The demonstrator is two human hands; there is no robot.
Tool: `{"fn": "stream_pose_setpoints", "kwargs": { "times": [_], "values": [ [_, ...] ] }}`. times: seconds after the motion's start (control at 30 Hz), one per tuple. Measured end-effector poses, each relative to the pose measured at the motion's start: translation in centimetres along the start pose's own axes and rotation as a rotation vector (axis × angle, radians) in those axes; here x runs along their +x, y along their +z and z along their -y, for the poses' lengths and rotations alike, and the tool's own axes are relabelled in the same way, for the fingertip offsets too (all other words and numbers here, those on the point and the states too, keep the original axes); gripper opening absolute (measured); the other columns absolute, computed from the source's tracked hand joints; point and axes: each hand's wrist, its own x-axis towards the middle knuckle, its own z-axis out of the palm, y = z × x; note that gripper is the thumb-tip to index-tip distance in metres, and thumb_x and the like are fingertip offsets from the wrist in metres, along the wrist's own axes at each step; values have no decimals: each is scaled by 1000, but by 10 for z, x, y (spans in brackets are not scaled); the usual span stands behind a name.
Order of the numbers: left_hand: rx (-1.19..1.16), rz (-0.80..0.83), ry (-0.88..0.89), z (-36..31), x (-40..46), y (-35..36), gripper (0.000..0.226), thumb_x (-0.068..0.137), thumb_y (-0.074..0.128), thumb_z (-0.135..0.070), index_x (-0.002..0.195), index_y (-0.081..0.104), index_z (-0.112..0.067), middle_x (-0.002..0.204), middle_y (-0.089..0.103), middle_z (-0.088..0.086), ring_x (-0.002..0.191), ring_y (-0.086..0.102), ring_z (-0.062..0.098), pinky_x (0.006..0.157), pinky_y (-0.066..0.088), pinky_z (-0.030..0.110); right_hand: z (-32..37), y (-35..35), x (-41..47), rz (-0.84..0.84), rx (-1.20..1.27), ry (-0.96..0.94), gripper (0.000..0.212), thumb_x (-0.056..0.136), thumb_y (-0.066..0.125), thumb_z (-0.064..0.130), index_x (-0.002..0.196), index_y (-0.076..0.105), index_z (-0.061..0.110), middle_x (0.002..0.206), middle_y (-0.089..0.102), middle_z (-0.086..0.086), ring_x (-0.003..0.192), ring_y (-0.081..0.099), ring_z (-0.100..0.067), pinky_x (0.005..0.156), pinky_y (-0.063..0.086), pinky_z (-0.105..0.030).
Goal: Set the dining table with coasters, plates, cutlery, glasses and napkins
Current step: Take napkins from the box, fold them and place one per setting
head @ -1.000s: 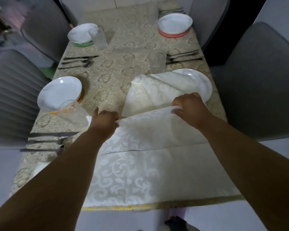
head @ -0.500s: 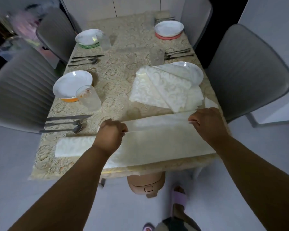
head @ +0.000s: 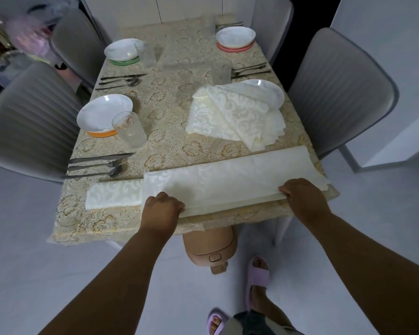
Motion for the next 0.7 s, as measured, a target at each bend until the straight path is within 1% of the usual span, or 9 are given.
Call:
{"fn": "stream_pose_setpoints", "kwargs": {
  "times": [0.07, 0.13, 0.2, 0.27, 0.4, 0.47, 0.57, 0.6, 0.7],
  "values": [
    [15, 6, -12, 0, -4, 5, 14, 62, 78, -8, 61, 71, -19, 61, 66, -4, 67, 58, 22, 59, 35, 27, 1, 1, -1, -20, -10, -15, 14, 88, 60, 3, 87, 73, 0, 84, 68, -13, 88, 62, -31, 78, 53, -38],
    [21, -11, -4, 0, -8, 8, 16, 62, 80, -7, 62, 71, -20, 62, 66, -5, 66, 58, 23, 60, 35, 27, 1, 2, -2, -84, 9, -57, 9, 79, 68, -3, 84, 75, -1, 78, 70, -14, 79, 65, -34, 72, 56, -38],
    [20, -44, -2, -1, -12, 9, 16, 63, 79, -6, 63, 71, -20, 64, 66, -5, 67, 59, 24, 61, 34, 27, 1, 3, -3, -126, -2, -127, 14, 70, 75, -6, 82, 76, 1, 75, 72, -11, 71, 66, -32, 66, 57, -37],
    [14, -70, 1, 1, -14, 10, 15, 64, 79, -6, 66, 73, -19, 67, 67, -5, 69, 59, 25, 62, 36, 28, 1, 5, -4, -132, -12, -167, 17, 67, 76, -6, 81, 76, 3, 74, 72, -8, 68, 65, -30, 63, 57, -36],
    [20, -57, 11, 3, -18, 13, 12, 66, 79, -9, 68, 75, -20, 70, 69, -4, 68, 61, 25, 63, 42, 29, 3, 8, -10, -130, -21, -157, 18, 66, 76, -4, 81, 77, 6, 75, 73, -5, 67, 65, -28, 61, 55, -37],
    [16, -63, 26, 0, -22, 14, 5, 72, 73, -19, 69, 75, -21, 71, 69, -5, 69, 62, 24, 65, 44, 31, 3, 9, -13, -142, -45, -148, 19, 67, 68, 0, 81, 77, 9, 77, 73, -3, 68, 64, -26, 61, 53, -34],
    [-33, -63, -21, -7, -25, 9, 35, 84, 47, -41, 76, 75, -20, 76, 68, -1, 72, 62, 24, 66, 46, 32, 6, 7, -16, -154, -79, -122, 33, 70, 47, 15, 83, 77, 12, 81, 72, 0, 72, 62, -24, 64, 45, -32],
    [-51, -87, -36, -11, -22, 6, 40, 86, 44, -43, 80, 74, -18, 79, 67, 2, 74, 61, 26, 66, 46, 33, 8, 7, -16, -175, -76, -119, 36, 71, 44, 17, 85, 76, 11, 82, 72, -1, 73, 62, -25, 64, 44, -32],
    [-109, -176, -69, -25, -5, -1, 43, 88, 43, -41, 97, 72, -11, 93, 65, 10, 83, 61, 31, 70, 48, 37, 15, 4, -9, -273, -30, -115, 38, 73, 42, 16, 92, 74, 6, 85, 72, -5, 76, 63, -27, 67, 46, -34]
  ]
}}
